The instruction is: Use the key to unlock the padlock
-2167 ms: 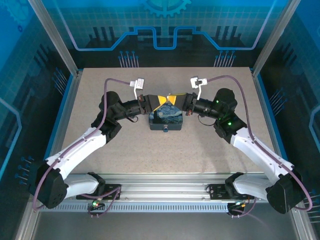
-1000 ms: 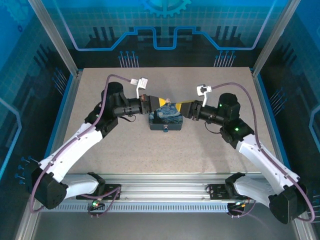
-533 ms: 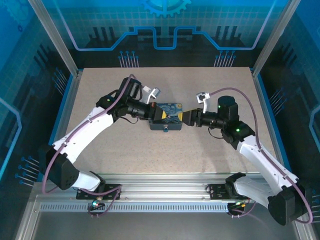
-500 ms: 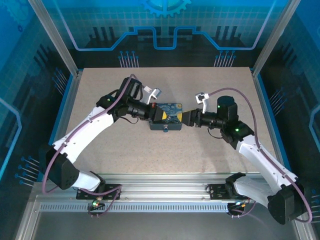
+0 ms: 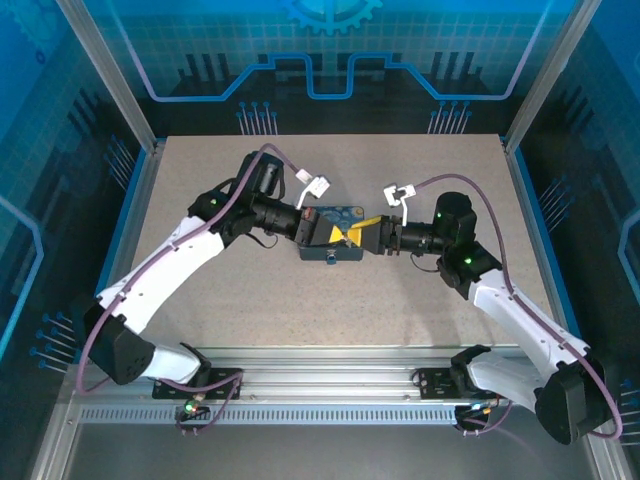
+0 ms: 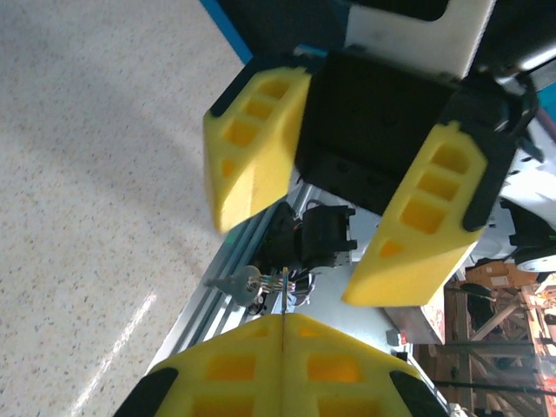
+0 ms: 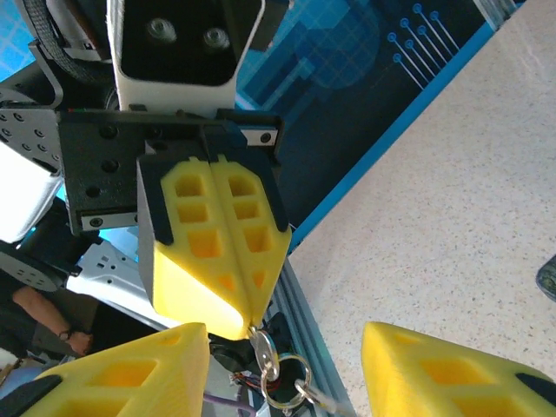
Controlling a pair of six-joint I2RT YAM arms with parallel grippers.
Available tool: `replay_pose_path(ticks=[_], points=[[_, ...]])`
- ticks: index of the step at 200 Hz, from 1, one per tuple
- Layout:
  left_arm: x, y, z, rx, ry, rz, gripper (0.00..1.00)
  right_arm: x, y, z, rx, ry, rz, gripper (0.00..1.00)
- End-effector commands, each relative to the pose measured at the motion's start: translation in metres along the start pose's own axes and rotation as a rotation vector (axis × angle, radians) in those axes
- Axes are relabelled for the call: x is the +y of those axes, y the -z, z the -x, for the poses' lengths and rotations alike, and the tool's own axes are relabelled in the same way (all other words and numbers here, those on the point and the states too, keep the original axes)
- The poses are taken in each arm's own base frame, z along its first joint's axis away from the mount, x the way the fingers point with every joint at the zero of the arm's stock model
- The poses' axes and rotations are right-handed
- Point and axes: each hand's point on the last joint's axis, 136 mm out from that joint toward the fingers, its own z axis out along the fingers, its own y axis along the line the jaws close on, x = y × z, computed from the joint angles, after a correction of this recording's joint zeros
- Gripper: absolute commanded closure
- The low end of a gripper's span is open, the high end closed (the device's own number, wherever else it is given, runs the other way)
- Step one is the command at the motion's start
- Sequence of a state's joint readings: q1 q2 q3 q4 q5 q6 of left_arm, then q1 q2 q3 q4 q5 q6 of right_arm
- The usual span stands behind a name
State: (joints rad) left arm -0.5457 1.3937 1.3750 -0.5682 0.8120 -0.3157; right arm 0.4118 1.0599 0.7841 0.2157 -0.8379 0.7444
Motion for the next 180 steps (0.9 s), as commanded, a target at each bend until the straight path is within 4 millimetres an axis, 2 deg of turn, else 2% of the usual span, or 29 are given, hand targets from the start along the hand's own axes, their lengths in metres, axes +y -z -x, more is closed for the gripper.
replay_pose_path(ticks=[1, 36, 73, 146, 170, 180], points=[[-0.021, 0.006, 0.003, -0.037, -0.045, -0.071, 1.00, 0.019, -0.002, 0.000, 0.011, 0.033, 0.066, 0.50], [-0.021, 0.006, 0.004, -0.045, -0.040, -0.079, 1.00, 0.030, -0.003, 0.004, -0.006, 0.057, 0.106, 0.60], [-0.019, 0.005, 0.003, -0.048, -0.036, -0.078, 1.00, 0.041, -0.002, 0.011, -0.021, 0.080, 0.127, 0.65], [-0.018, 0.005, 0.006, -0.063, -0.044, -0.069, 1.00, 0.045, 0.000, 0.007, 0.001, 0.096, 0.133, 0.89], [-0.017, 0.005, 0.006, -0.067, -0.046, -0.068, 1.00, 0.045, 0.001, 0.007, 0.001, 0.097, 0.127, 0.86], [-0.017, 0.005, 0.007, -0.068, -0.046, -0.066, 1.00, 0.044, 0.002, 0.007, 0.000, 0.096, 0.124, 0.88]])
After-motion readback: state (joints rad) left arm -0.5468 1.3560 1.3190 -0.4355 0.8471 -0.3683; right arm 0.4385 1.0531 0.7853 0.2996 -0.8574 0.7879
